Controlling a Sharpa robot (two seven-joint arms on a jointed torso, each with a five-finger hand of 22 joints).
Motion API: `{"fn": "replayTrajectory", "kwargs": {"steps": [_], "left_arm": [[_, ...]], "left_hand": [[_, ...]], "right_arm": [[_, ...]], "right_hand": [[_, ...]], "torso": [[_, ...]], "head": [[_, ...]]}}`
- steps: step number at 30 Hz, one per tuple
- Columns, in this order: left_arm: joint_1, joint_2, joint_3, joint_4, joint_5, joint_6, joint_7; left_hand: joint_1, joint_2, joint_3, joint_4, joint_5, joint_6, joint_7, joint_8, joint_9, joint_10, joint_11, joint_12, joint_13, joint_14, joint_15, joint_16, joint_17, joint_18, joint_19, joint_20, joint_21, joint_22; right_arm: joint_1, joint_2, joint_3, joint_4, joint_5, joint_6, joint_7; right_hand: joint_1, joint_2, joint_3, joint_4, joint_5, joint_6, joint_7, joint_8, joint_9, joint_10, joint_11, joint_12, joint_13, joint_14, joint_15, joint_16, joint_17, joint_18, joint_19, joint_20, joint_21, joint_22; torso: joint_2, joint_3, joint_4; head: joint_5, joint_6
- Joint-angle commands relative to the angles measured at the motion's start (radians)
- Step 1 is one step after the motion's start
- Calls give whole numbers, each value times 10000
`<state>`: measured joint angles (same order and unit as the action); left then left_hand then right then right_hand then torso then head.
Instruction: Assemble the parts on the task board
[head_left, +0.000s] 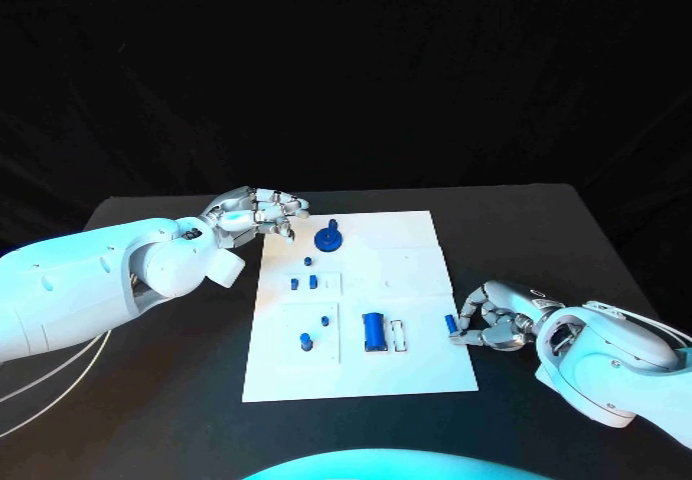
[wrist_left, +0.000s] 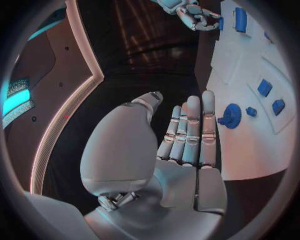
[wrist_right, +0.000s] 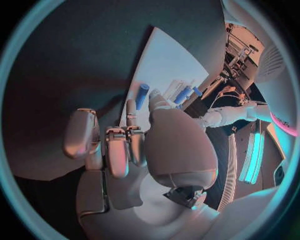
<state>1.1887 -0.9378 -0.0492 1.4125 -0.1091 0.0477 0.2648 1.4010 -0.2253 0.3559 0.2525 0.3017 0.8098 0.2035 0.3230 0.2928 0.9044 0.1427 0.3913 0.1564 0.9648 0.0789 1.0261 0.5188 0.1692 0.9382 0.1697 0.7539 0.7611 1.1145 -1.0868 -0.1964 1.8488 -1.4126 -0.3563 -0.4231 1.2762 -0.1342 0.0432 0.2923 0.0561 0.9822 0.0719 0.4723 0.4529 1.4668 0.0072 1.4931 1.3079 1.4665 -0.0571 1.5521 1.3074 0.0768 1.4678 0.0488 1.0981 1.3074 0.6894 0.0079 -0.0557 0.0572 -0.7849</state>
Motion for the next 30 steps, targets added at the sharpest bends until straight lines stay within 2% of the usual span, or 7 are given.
{"fn": "replayTrajectory", "kwargs": {"steps": [1, 10, 17, 21, 27, 29, 30], "left_arm": [[0, 5, 6, 26, 70, 210, 68], [-1, -10, 6, 37, 71, 223, 34], [-1, -6, 7, 60, 76, 239, 39], [-1, -5, 7, 60, 77, 240, 39], [-1, -8, 7, 94, 62, 195, 119], [-1, -8, 7, 103, 58, 186, 131], [-1, -8, 7, 107, 57, 180, 137]], "left_hand": [[-75, 23, -61, 29, -34, -37, -12, 38, 15, 75, 4, 50, 11, -63, -25, 39, 14, 143, -5, 27, -52, -17], [-72, 50, -68, 48, -31, -37, -12, 41, 16, 67, 4, 53, 14, -61, -25, 41, 15, 143, 0, 26, -57, -21], [-80, 151, -107, 141, -24, -43, -8, 47, 18, 42, 7, 67, 26, -59, -23, 45, 20, 142, 20, 25, -79, -38], [-80, 151, -107, 141, -24, -43, -8, 47, 18, 42, 7, 67, 26, -59, -23, 45, 20, 142, 20, 25, -79, -38], [-72, 175, -114, 157, -20, -44, -11, 49, 18, 39, 6, 72, 30, -59, -23, 46, 21, 142, 24, 25, -85, -42], [-58, 189, -114, 160, -17, -44, -14, 51, 19, 38, 4, 75, 32, -59, -25, 47, 22, 142, 27, 24, -87, -44], [-58, 189, -114, 160, -17, -44, -14, 51, 19, 38, 4, 75, 32, -59, -25, 47, 22, 142, 27, 24, -87, -44]], "right_arm": [[-30, 95, 1, -39, -362, 74, -203], [-80, 359, 1, -185, -579, 60, -401], [-108, 617, 2, -401, -776, 226, -508], [-122, 799, 1, -514, -1024, 419, -725], [-153, 973, 0, -566, -1326, 727, -933], [-160, 1000, -1, -564, -1407, 760, -997], [-162, 1010, -1, -560, -1436, 768, -1025]], "right_hand": [[-35, 51, 90, 4, -8, 83, 6, 61, 17, 565, -79, -6, 2098, 921, -69, -38, 2075, 0, 72, -44, 108, 757], [254, 181, 344, -22, 44, 136, -42, 54, 34, 599, -127, 33, 2124, 936, -112, -14, 2134, -20, 112, -88, 210, 817], [365, 256, 481, -23, 171, 124, -47, 20, 31, 660, -135, 129, 2190, 961, -122, 31, 2245, -50, 159, -104, 382, 899], [710, 257, 680, -74, 123, 85, -47, -37, 22, 644, -137, 102, 2173, 966, -127, 41, 2267, -57, 170, -114, 405, 928], [1620, 51, 1161, -267, -10, 115, -51, -130, -9, 630, -143, 86, 2165, 971, -134, 51, 2295, -62, 176, -127, 419, 971], [1918, -31, 1464, -312, 70, 160, -45, -192, -45, 634, -141, 93, 2172, 971, -133, 51, 2297, -69, 184, -128, 446, 1000], [2056, -59, 1685, -337, 322, 184, -37, -244, -76, 627, -137, 83, 2167, 973, -131, 55, 2307, -69, 186, -129, 444, 1011]], "torso": [[-1, -4, -3], [0, 0, -5], [8, 7, -9], [11, 7, -8], [-3, 5, -1], [-4, 0, -5], [-4, -2, -6]], "head": [[-3, 30], [21, 23], [71, 0], [75, -20], [89, -68], [88, -69], [88, -68]]}}
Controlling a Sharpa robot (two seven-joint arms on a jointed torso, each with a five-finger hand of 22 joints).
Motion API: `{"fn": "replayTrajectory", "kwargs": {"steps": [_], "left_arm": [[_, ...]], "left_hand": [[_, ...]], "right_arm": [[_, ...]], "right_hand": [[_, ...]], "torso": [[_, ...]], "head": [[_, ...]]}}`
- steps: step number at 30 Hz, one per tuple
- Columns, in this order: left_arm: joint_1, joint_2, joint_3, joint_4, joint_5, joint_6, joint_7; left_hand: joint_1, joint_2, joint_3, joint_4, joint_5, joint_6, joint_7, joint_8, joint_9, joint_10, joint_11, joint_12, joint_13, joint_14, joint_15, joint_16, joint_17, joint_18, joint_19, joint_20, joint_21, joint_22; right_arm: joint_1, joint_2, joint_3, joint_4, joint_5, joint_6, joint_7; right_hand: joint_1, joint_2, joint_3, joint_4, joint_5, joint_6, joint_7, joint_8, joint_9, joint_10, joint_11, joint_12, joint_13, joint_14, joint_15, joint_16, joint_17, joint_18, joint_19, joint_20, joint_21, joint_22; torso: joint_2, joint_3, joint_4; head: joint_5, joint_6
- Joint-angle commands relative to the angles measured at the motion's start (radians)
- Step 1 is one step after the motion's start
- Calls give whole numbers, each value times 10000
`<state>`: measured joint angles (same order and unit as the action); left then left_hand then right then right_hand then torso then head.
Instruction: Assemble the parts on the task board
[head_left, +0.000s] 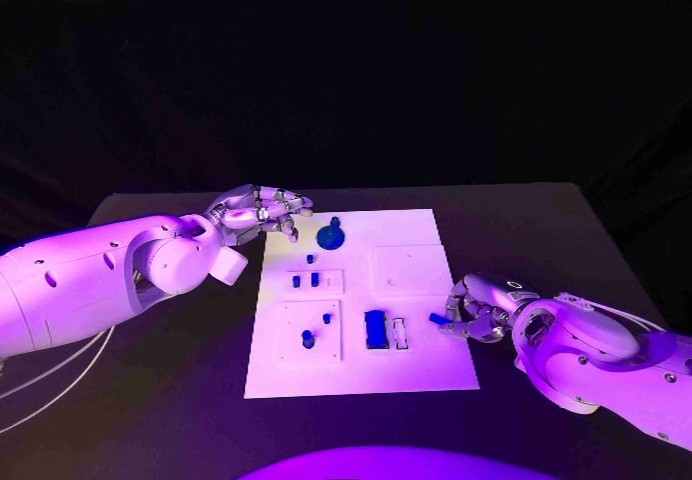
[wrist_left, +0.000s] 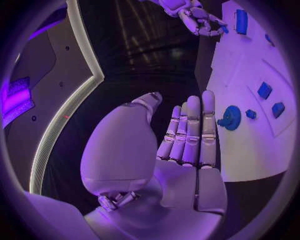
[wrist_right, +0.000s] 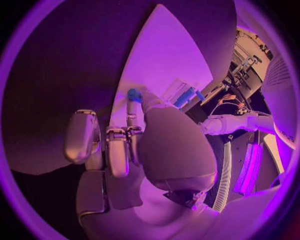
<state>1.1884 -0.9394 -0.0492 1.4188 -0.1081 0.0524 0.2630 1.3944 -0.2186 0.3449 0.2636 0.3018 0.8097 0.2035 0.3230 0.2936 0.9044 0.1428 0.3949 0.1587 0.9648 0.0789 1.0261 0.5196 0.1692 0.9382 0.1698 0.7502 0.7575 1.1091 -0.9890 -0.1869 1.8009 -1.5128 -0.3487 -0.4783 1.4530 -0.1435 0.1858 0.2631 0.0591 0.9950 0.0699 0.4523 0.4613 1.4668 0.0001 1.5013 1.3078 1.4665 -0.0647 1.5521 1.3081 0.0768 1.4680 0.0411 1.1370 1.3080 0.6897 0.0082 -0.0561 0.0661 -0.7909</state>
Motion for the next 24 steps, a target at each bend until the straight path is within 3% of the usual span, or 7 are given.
{"fn": "replayTrajectory", "kwargs": {"steps": [1, 6, 11, 19, 24], "left_arm": [[1, 8, 7, 47, 46, 129, 161], [1, 5, 7, 48, 43, 117, 178], [1, -3, 7, 43, 43, 104, 188], [1, 4, 7, 53, 40, -13, 304], [1, 7, 7, 54, 40, -35, 318]], "left_hand": [[27, 139, -2, 50, -14, -42, -17, 54, 12, 37, 1, 44, 11, -59, -27, 48, 15, 142, 30, 23, -54, -11], [27, 139, -2, 50, -14, -42, -17, 54, 12, 37, 1, 44, 11, -59, -27, 48, 15, 142, 30, 23, -54, -11], [27, 139, -2, 50, -14, -42, -17, 54, 12, 37, 1, 44, 11, -59, -27, 48, 15, 142, 30, 23, -54, -11], [81, 199, 1, 66, -2, -40, -20, 62, 14, 45, -4, 63, 23, -56, -32, 51, 18, 144, 43, 19, -63, -18], [81, 199, 1, 66, -2, -40, -20, 62, 14, 45, -4, 63, 23, -56, -32, 51, 18, 144, 43, 19, -63, -18]], "right_arm": [[-110, 39, -96, -74, -456, 685, -502], [-114, 40, -95, 40, -478, 413, -619], [-104, -54, -91, 340, -279, -67, -597], [87, -248, -81, 1009, 164, -1522, -176], [142, -237, -80, 1280, 1106, -1741, 39]], "right_hand": [[306, 3, 352, -36, 429, 74, -14, -64, -172, 625, -63, -2, 2167, 972, -53, 53, 2297, -69, 184, -51, 49, 1009], [454, -116, 1107, -131, 1294, 205, -43, -136, -205, 623, -90, -5, 2168, 971, -74, 52, 2296, -69, 190, -65, 45, 1050], [292, -97, 1339, -76, 1312, 224, -62, -139, -194, 655, -104, 41, 2198, 979, -83, 66, 2331, -83, 214, -73, 128, 1095], [122, -165, 1851, -179, 1679, 249, -133, -65, -101, 736, -166, 160, 2276, 1004, -137, 114, 2446, -132, 297, -117, 442, 1240], [-45, -176, 2017, -167, 1741, 226, -134, -40, -59, 733, -170, 148, 2269, 991, -142, 88, 2382, -116, 278, -126, 335, 1215]], "torso": [[-7, -6, -2], [-7, -1, 4], [-9, 0, -2], [-9, -9, -5], [-2, -1, 4]], "head": [[0, -9], [-9, -21], [-13, -31], [-77, -34], [-89, -41]]}}
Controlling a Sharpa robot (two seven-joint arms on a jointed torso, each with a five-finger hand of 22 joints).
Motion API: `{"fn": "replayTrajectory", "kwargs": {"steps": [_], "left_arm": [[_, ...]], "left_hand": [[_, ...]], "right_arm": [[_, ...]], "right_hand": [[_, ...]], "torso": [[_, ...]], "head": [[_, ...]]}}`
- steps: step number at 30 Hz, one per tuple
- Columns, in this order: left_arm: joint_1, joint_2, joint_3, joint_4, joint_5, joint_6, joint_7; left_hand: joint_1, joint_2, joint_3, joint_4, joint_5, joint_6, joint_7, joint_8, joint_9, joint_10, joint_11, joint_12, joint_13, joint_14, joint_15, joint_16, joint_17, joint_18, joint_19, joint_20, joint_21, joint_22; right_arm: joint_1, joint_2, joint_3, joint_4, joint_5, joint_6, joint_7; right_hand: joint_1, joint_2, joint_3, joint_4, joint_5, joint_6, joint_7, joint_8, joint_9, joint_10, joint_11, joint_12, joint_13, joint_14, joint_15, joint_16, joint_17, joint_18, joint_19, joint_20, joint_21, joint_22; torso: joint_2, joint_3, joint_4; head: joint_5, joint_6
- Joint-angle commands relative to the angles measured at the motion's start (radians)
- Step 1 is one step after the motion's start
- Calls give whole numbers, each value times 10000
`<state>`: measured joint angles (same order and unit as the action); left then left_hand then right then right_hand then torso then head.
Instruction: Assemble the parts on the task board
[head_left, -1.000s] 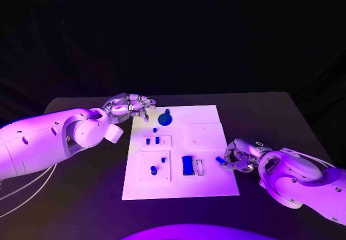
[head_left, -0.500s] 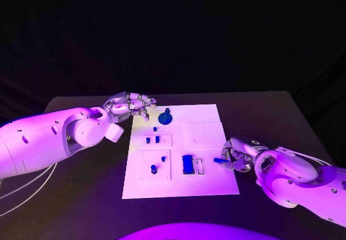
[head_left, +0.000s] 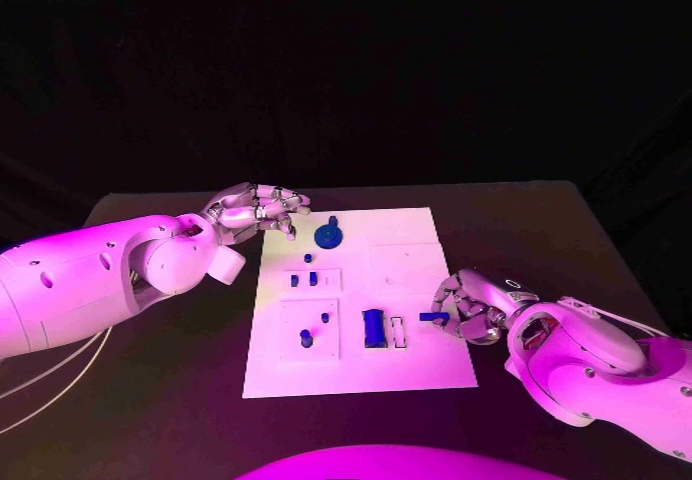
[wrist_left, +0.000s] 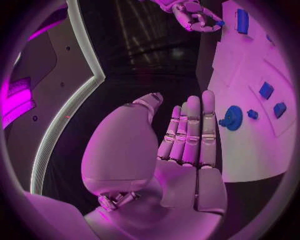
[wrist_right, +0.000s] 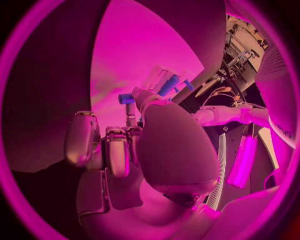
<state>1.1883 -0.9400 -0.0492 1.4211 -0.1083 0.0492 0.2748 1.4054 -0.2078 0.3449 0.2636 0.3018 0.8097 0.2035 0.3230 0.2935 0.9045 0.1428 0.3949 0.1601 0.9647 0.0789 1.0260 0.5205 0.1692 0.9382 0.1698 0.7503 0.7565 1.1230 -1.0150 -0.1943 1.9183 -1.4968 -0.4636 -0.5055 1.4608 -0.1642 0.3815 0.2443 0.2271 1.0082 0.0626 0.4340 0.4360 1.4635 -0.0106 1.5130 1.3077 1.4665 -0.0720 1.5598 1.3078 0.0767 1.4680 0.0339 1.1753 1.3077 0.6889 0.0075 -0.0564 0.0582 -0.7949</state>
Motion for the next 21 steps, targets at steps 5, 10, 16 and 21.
{"fn": "replayTrajectory", "kwargs": {"steps": [5, 10, 16, 21], "left_arm": [[2, 17, 6, 38, 42, -16, 206], [2, 22, 6, 42, 42, -1, 199], [2, 20, 6, 47, 42, 28, 181], [2, 10, 6, 49, 42, 44, 158]], "left_hand": [[-14, 103, -3, 72, -1, -40, -19, 64, 15, 51, -5, 71, 13, -53, -34, 53, 10, 144, 49, 17, -66, -10], [-8, 103, -4, 71, 0, -41, -19, 64, 15, 48, -5, 71, 13, -52, -35, 54, 10, 144, 50, 17, -66, -10], [3, 105, -7, 70, 0, -43, -18, 64, 14, 41, -4, 69, 13, -51, -35, 55, 11, 144, 53, 16, -67, -11], [3, 105, -7, 70, 0, -43, -18, 64, 14, 41, -4, 69, 13, -51, -35, 55, 11, 144, 53, 16, -67, -11]], "right_arm": [[-63, 164, -8, 127, 1526, -601, 404], [-221, 398, -12, 30, 1848, -558, 399], [-362, 672, -15, -103, 2140, -517, 305], [-411, 871, -16, -241, 2517, -362, 165]], "right_hand": [[-604, -108, 180, 153, -43, 49, -37, 157, 252, 779, -45, 46, 2280, 986, -56, 1, 2364, -105, 260, -50, -140, 1207], [-909, -189, 190, 267, -201, 50, -22, 149, 273, 787, -30, 55, 2287, 986, -43, 0, 2362, -101, 257, -40, -176, 1208], [-1706, -198, -23, 451, -475, 68, 18, 129, 306, 789, 6, 49, 2284, 982, -13, -8, 2344, -92, 253, -15, -256, 1204], [-2180, -124, -202, 469, -530, 84, 28, 106, 318, 797, 16, 60, 2293, 974, -5, -23, 2308, -82, 247, -6, -326, 1194]], "torso": [[1, -9, -2], [-3, -2, -7], [9, 11, 15], [7, 4, 9]], "head": [[-21, -35], [-23, -32], [-38, -37], [-45, -54]]}}
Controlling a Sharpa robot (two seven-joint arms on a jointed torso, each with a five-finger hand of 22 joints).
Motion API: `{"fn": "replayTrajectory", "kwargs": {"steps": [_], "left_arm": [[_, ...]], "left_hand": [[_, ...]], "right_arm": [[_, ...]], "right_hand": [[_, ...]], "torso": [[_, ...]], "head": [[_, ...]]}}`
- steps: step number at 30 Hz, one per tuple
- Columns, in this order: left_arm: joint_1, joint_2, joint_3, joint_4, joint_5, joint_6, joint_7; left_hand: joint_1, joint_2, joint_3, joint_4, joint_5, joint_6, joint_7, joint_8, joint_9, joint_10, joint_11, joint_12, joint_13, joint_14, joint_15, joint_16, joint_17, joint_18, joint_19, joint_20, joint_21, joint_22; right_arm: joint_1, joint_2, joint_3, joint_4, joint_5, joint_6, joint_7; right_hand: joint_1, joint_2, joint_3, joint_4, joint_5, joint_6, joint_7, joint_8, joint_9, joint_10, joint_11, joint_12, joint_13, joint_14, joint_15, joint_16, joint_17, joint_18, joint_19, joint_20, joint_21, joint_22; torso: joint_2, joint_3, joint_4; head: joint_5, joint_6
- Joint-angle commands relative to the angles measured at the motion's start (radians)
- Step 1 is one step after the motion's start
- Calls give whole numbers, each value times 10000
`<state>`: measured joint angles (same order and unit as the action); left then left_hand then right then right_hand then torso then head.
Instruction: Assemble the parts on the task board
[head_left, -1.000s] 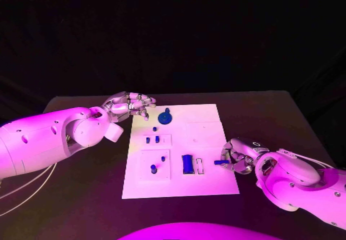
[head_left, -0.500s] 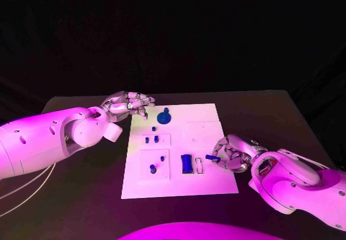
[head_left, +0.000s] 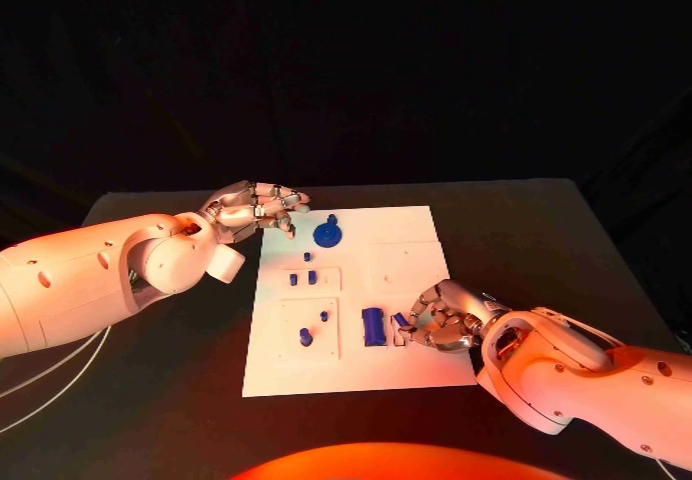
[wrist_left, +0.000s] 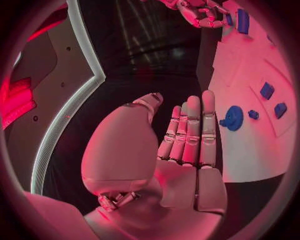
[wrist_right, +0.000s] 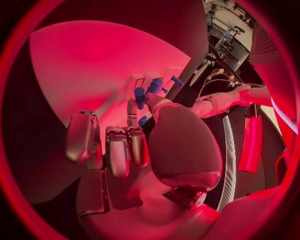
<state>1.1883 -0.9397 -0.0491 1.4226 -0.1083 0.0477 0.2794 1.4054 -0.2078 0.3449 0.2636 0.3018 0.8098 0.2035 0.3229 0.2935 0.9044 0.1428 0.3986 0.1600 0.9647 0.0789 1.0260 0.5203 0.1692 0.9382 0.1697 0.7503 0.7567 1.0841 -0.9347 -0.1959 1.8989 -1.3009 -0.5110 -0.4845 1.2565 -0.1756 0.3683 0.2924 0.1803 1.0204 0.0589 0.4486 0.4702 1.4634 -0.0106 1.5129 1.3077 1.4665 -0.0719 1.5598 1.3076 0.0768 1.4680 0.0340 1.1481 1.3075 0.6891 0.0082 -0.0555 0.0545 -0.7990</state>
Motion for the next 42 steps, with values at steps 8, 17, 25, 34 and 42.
{"fn": "replayTrajectory", "kwargs": {"steps": [8, 17, 25, 34, 42], "left_arm": [[2, 15, 6, 34, 40, 111, 72], [3, 3, 6, 31, 37, 143, 24], [3, -7, 6, 33, 31, 145, 0], [3, -20, 6, 31, 29, 139, -27], [3, -45, 6, 30, 29, 134, -56]], "left_hand": [[16, 107, -9, 68, 0, -46, -17, 64, 14, 34, -3, 31, 15, -50, -35, 56, 14, 144, 56, 15, -68, -14], [26, 110, -14, 70, 0, -49, -13, 64, 14, 26, -1, 30, 15, -50, -35, 56, 14, 144, 59, 15, -70, -15], [26, 110, -14, 70, 0, -49, -13, 64, 14, 26, -1, 30, 15, -50, -35, 56, 14, 144, 59, 15, -70, -15], [26, 110, -14, 70, 0, -49, -13, 64, 14, 26, -1, 30, 15, -50, -35, 56, 14, 144, 59, 15, -70, -15], [46, 141, -33, 99, 0, -58, -2, 65, 13, 2, 8, 30, 18, -51, -29, 55, 16, 141, 70, 14, -80, -22]], "right_arm": [[-43, 237, 2, -210, 839, 102, -228], [-46, 327, 2, -336, 886, 434, -351], [-46, 401, 1, -373, 893, 505, -336], [-46, 364, 1, -350, 844, 517, -254], [-46, 234, 2, -336, 808, 772, -124]], "right_hand": [[-538, 36, -245, -8, -72, -9, 64, -55, -11, 811, 16, 79, 2306, 972, -4, -29, 2297, -77, 249, -2, -93, 1196], [-1245, 92, -631, -3, 189, 69, 46, -37, 27, 824, 5, 98, 2321, 975, -13, -24, 2308, -74, 255, -7, -123, 1206], [-1236, 124, -654, -25, 241, 88, 25, -22, 39, 824, -10, 99, 2322, 972, -21, -30, 2295, -71, 253, -12, -145, 1202], [-1198, 176, -654, -31, 299, 111, 8, -4, 54, 828, -25, 105, 2326, 974, -32, -27, 2302, -70, 253, -18, -151, 1203], [-1160, 67, -860, -44, 17, 106, -3, 20, 91, 827, -38, 102, 2326, 974, -47, -27, 2303, -69, 252, -33, -174, 1209]], "torso": [[-3, -5, 9], [3, -5, -3], [0, -4, 0], [1, -4, -9], [3, 10, -13]], "head": [[-19, -10], [-14, -18], [-19, -8], [3, -2], [50, -23]]}}
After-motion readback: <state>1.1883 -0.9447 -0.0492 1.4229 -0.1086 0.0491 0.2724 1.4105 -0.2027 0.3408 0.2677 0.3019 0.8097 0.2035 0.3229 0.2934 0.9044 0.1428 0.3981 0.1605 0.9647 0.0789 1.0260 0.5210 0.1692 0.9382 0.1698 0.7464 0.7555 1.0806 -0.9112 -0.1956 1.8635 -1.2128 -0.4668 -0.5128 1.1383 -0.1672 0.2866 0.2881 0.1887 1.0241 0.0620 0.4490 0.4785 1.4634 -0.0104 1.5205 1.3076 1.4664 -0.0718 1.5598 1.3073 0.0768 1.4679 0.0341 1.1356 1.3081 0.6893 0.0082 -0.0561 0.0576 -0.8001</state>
